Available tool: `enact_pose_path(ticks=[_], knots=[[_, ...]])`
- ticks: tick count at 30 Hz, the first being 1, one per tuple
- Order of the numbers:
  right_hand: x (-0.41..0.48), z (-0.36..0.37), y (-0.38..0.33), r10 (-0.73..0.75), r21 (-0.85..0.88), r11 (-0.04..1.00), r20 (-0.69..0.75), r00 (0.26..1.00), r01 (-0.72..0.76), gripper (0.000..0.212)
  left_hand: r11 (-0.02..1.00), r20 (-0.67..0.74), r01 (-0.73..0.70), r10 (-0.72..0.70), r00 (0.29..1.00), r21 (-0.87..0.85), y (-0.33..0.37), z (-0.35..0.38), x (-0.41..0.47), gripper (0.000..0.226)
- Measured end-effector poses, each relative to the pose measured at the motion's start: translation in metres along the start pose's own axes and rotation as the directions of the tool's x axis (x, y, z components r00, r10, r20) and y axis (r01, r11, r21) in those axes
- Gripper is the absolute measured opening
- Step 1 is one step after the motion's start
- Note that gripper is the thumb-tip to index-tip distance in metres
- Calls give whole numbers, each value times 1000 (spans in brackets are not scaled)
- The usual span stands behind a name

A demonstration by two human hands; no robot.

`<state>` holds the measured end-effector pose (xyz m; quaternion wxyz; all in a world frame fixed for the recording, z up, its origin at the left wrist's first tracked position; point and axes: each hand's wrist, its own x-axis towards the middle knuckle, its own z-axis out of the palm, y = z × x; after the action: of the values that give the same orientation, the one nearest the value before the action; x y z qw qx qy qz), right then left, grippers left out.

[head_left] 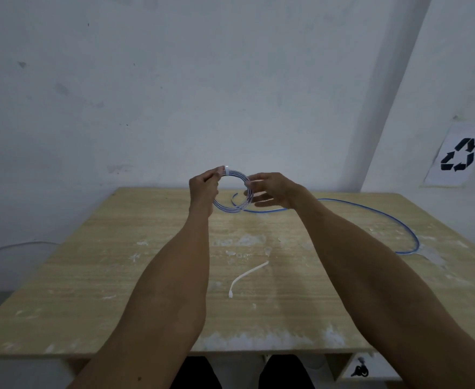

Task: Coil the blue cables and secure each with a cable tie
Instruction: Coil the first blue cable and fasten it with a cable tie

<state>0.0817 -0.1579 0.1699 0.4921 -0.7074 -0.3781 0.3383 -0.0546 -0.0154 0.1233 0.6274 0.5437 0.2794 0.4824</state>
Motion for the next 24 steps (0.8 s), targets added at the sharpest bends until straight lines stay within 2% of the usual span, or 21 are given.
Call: enact_pose_path(ticks=[1,3,8,11,13,15,19,22,24], knots=[[-1,0,4,-16,31,999,9,1000,16,27,1000,9,19,-19,1000,-10,0,0,2,23],[-1,3,9,-64,118,990,-63,996,71,21,998,50,42,-40,998,-48,2,1,7,21],[8,8,8,-110,239,957,-224,968,164,22,969,131,175,-154,979,-172,3,-2,6,15],[8,12,3,-60,389,914,-146,987,113,18,958,140,181,-153,978,-222,1,1,3,15],[9,18,3,-11,527,848,-95,995,60,21,948,110,164,-139,984,-273,1,6,3,18],[10,23,4,24,614,788,-106,994,46,24,932,101,186,-162,982,-310,3,9,4,25],[12,23,6,-17,572,809,-204,979,133,22,935,145,199,-162,976,-295,3,8,2,25],[10,24,5,-113,460,860,-251,961,222,16,954,92,116,-94,991,-277,-1,8,4,22],[7,24,7,-155,363,902,-234,960,234,32,963,36,63,-55,998,-261,-2,11,5,19]])
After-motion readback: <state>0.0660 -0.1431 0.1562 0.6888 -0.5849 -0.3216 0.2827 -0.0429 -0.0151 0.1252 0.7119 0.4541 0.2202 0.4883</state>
